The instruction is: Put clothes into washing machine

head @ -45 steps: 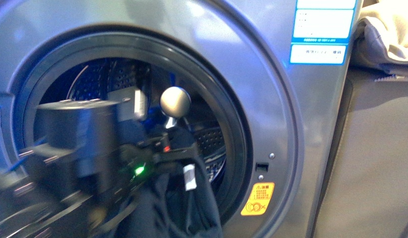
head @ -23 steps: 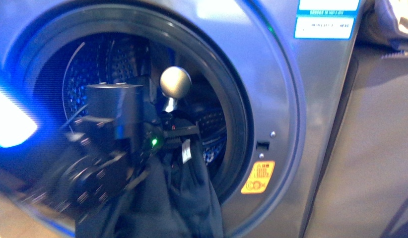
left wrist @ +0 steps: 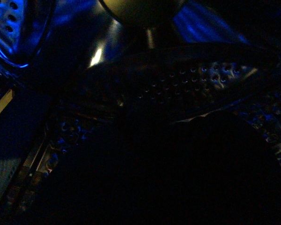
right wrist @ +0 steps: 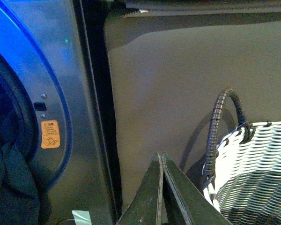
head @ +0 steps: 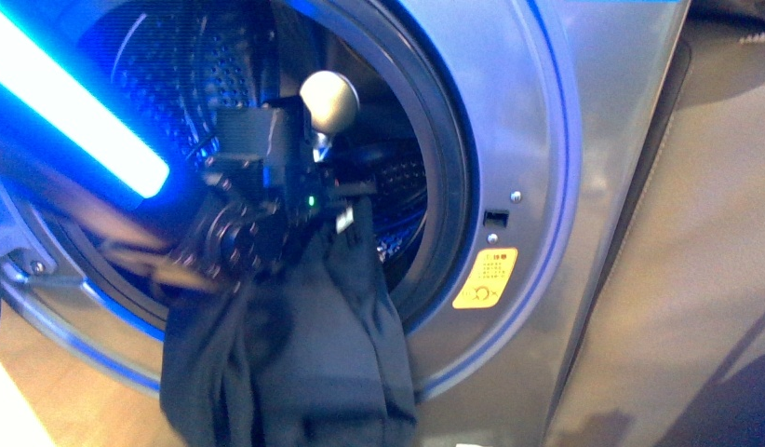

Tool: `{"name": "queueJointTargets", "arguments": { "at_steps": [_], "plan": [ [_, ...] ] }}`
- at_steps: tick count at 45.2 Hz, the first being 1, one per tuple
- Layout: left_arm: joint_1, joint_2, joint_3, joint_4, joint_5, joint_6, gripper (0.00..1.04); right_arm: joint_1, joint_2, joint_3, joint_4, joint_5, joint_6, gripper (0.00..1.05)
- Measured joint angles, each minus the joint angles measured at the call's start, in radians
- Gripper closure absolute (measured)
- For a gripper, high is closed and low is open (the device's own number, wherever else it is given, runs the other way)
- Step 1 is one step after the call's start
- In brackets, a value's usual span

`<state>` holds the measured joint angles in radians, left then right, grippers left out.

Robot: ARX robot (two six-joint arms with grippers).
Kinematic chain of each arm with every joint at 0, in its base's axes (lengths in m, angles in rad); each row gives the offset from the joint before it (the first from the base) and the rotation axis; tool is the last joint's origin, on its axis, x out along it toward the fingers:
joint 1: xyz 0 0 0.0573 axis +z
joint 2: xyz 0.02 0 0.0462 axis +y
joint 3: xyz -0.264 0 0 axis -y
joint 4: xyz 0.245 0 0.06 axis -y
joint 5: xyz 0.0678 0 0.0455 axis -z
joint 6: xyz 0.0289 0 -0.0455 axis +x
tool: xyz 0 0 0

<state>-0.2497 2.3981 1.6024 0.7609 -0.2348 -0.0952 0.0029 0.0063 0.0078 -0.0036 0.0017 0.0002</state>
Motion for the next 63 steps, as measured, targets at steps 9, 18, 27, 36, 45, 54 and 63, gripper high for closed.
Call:
{"name": "queueJointTargets", "arguments": {
  "at_steps": [9, 18, 27, 36, 45, 54, 63],
  "plan": [
    [0.020, 0.076, 0.194, -0.116, -0.013, 0.003, 0.97, 0.000, -0.002, -0.002, 0.000, 0.000, 0.000, 1.02],
    [0.024, 0.161, 0.395, -0.218, -0.008, 0.028, 0.97, 0.000, -0.002, -0.002, 0.000, 0.000, 0.000, 1.02],
    [0.024, 0.255, 0.631, -0.333, -0.002, 0.052, 0.97, 0.000, -0.002, -0.002, 0.000, 0.000, 0.000, 1.02],
    [0.027, 0.424, 0.994, -0.529, -0.005, 0.072, 0.97, 0.000, -0.002, -0.002, 0.000, 0.000, 0.000, 1.02],
    [0.038, 0.537, 1.191, -0.637, -0.014, 0.076, 0.97, 0.000, -0.002, -0.002, 0.000, 0.000, 0.000, 1.02],
    [0.040, 0.541, 1.256, -0.650, -0.031, 0.089, 0.97, 0.000, -0.002, -0.002, 0.000, 0.000, 0.000, 1.02],
    [0.043, 0.545, 1.281, -0.703, -0.052, 0.122, 0.97, 0.000, -0.002, -0.002, 0.000, 0.000, 0.000, 1.02]
  ]
}}
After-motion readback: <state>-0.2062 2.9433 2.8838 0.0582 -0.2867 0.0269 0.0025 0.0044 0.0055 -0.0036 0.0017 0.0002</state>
